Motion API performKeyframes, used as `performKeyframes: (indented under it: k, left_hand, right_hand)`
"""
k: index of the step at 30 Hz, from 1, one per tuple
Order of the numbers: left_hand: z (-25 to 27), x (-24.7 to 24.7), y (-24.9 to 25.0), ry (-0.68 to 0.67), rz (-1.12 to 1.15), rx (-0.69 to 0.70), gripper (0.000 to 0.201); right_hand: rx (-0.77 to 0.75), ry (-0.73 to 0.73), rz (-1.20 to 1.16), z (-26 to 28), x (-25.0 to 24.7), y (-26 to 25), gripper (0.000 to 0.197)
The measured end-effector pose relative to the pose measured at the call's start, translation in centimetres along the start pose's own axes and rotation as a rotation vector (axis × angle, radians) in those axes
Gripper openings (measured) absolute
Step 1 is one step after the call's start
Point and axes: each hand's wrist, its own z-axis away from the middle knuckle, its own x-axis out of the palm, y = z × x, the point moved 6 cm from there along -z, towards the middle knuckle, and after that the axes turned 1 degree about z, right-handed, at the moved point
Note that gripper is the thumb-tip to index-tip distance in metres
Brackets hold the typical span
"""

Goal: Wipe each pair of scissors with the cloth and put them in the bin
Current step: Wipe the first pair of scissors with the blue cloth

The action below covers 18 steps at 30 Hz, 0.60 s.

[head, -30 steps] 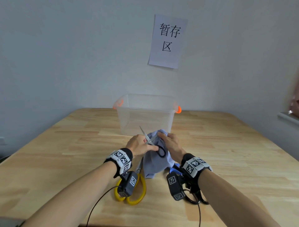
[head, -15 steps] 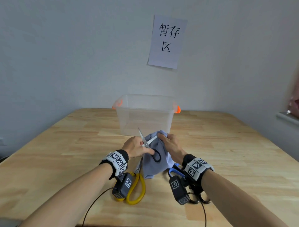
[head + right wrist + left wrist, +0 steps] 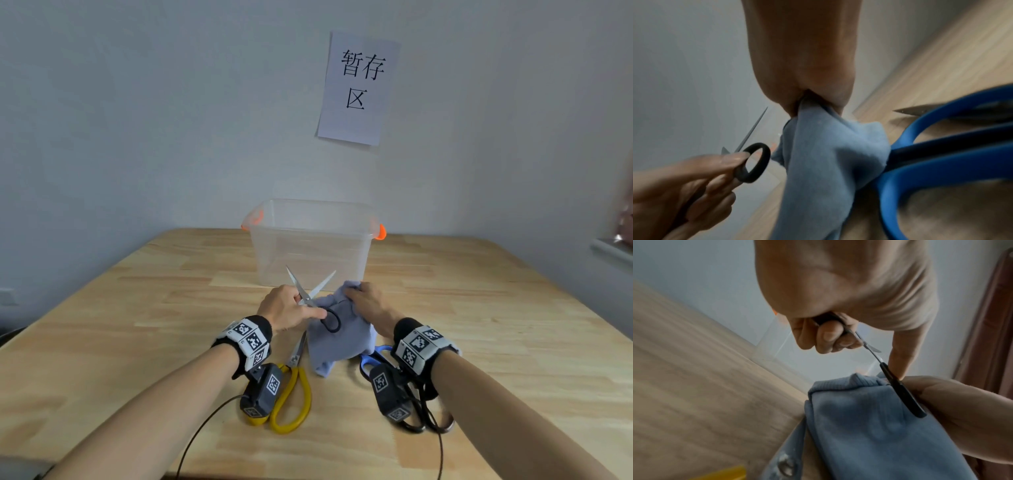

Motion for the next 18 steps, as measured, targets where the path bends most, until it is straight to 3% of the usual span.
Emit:
performKeyframes:
  k: [4, 6, 9, 12, 18]
  left_hand:
    - [0.0, 0.4, 0.5, -0.01, -0.008, 0.023, 0.061]
    - [0.0, 0.5, 0.7, -0.022, -0.022, 0.031, 0.06]
    - [0.1, 0.8, 0.6, -0.036, -0.039, 0.029, 0.054]
    - [0.2, 0.7, 0.8, -0.032, -0.036, 0.027, 0.053]
    - [0.0, 0.5, 1.2, -0.023, -0.022, 0.014, 0.048]
  right_hand:
    - [-0.043, -0.146, -0.04, 1.2, 1.2, -1.5, 0.032]
    - [0.002, -0.172, -0.11, 1.7, 1.2, -1.8, 0.028]
    - [0.094, -0.339, -0.352, 1.8, 2.2, -1.5, 0.026]
    - [0.128, -0.309, -0.495, 1.3, 2.1, -1.4, 0.034]
    - [0.068, -0.335, -0.455, 1.1, 2.3, -0.5, 0.039]
